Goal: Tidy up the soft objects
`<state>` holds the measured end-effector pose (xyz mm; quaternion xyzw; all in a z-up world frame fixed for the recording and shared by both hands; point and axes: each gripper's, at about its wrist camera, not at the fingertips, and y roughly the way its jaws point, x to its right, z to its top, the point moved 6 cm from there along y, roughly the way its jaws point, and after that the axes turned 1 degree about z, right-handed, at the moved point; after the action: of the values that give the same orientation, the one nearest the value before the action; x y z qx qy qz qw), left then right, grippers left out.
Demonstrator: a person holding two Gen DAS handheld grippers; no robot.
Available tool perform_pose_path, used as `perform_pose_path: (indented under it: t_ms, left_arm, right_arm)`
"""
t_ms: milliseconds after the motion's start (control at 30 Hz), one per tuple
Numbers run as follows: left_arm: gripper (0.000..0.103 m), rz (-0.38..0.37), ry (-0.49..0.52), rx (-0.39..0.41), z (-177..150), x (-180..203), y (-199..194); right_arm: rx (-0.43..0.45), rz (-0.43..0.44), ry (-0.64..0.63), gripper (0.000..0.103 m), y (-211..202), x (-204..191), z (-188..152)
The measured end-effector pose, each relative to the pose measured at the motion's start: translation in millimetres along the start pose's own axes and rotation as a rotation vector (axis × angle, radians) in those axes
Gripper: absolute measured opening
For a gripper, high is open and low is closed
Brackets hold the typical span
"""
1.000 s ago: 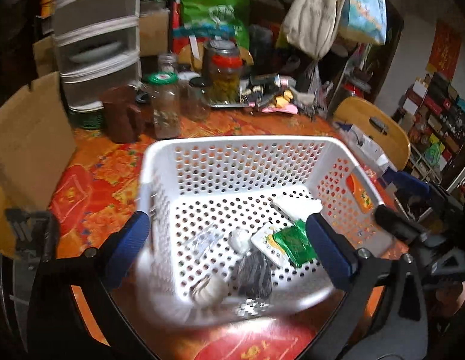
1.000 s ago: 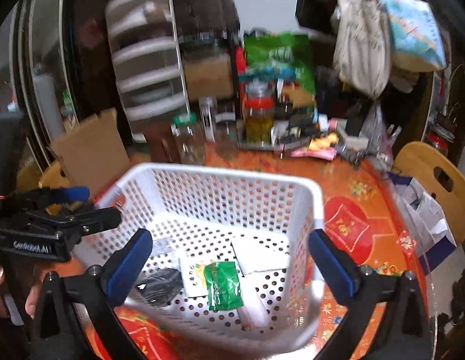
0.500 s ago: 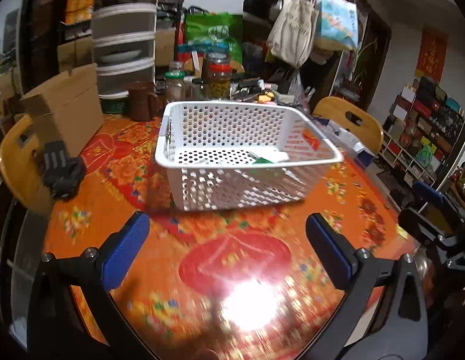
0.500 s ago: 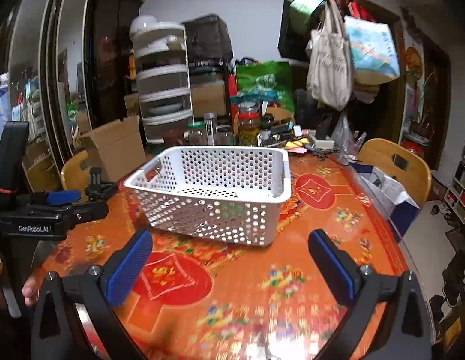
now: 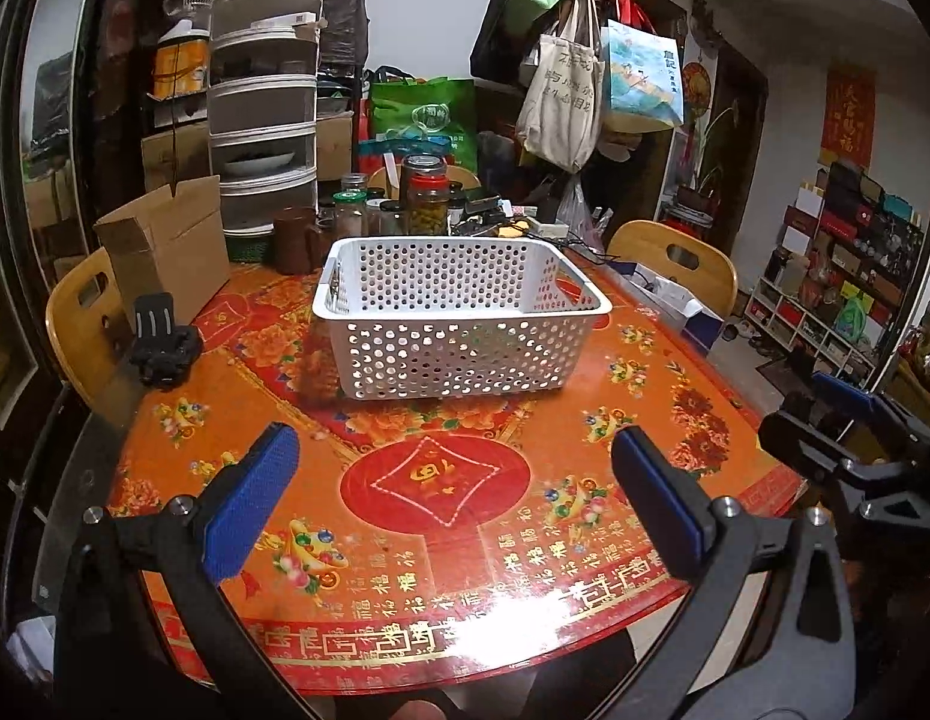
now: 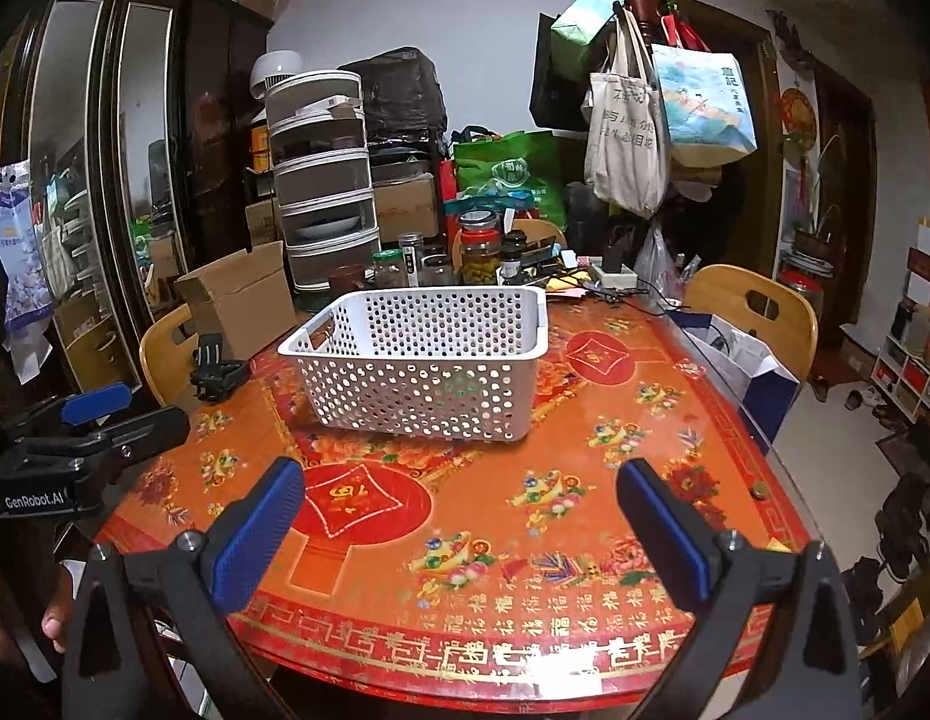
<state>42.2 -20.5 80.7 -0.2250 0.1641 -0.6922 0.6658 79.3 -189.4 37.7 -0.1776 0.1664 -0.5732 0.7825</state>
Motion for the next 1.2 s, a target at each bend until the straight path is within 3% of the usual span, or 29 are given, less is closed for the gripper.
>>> perform_pose_path:
  t_ms: [1200]
  left_arm:
    - [0.103, 0.01, 0.014, -0.015, 3.8, 2.3, 15.8]
  right_arm:
    - [-0.01, 0.03, -0.011, 0.103, 2.1, -1.9, -1.6]
